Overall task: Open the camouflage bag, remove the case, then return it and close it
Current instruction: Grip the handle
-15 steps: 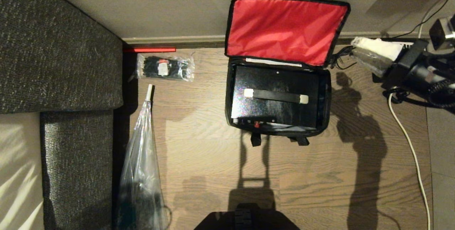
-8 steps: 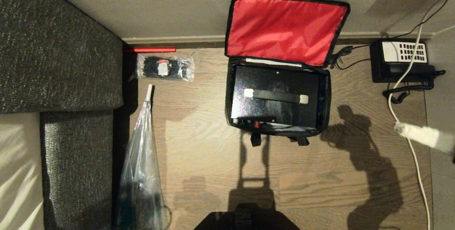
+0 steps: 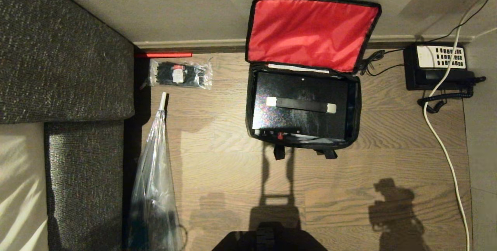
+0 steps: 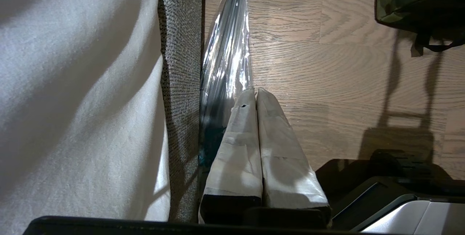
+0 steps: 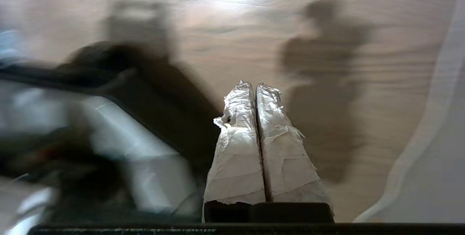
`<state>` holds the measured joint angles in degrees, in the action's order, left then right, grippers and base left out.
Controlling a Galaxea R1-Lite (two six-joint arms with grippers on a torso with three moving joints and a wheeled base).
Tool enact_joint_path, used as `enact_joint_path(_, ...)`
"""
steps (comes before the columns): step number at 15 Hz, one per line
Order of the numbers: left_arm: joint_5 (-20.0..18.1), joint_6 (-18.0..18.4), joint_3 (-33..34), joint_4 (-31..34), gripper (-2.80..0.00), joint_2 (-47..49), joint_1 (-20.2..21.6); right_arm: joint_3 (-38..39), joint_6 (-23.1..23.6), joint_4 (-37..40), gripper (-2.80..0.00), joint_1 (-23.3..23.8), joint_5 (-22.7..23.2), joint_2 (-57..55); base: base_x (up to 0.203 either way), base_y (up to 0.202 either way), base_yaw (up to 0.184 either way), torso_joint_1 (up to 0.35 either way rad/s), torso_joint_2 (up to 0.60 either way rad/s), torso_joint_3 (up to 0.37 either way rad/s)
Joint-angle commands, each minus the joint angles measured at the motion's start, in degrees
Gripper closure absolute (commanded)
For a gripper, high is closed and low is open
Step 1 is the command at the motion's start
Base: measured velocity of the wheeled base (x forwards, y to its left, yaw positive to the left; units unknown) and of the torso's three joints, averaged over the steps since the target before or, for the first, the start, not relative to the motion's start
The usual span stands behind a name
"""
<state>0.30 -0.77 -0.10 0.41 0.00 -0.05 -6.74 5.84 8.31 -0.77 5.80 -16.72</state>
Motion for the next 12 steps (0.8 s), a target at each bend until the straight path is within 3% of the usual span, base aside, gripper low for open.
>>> enact_joint_path(1, 0.05, -0.02, 0.01, 0.02, 0.00, 0.00, 0.00, 2.49, 0.18, -0.66, 0.00, 0.91, -2.00, 8.35, 0.000, 0.000, 0.000, 0.000, 0.00, 0.000)
enact_joint_path(3, 0.05, -0.02, 0.01, 0.02, 0.00, 0.00, -0.04, 2.70, -1.01, -0.78, 0.00, 0.83, -2.58, 13.81, 0.000, 0.000, 0.000, 0.000, 0.00, 0.000)
enact_joint_path(5, 0.05, -0.02, 0.01, 0.02, 0.00, 0.00, 0.05, 2.76, -6.98, -0.38, 0.00, 0.73, -5.08, 14.87, 0.000, 0.000, 0.000, 0.000, 0.00, 0.000)
enact_joint_path(9, 0.05, -0.02, 0.01, 0.02, 0.00, 0.00, 0.02, 5.33, -5.60, -5.66, 0.00, 0.68, -5.52, 18.18, 0.000, 0.000, 0.000, 0.000, 0.00, 0.000)
enact_joint_path(12, 0.05, -0.02, 0.01, 0.02, 0.00, -0.01, 0.04, 5.28, -5.93, -5.00, 0.00, 0.68, -5.53, 18.21, 0.000, 0.000, 0.000, 0.000, 0.00, 0.000)
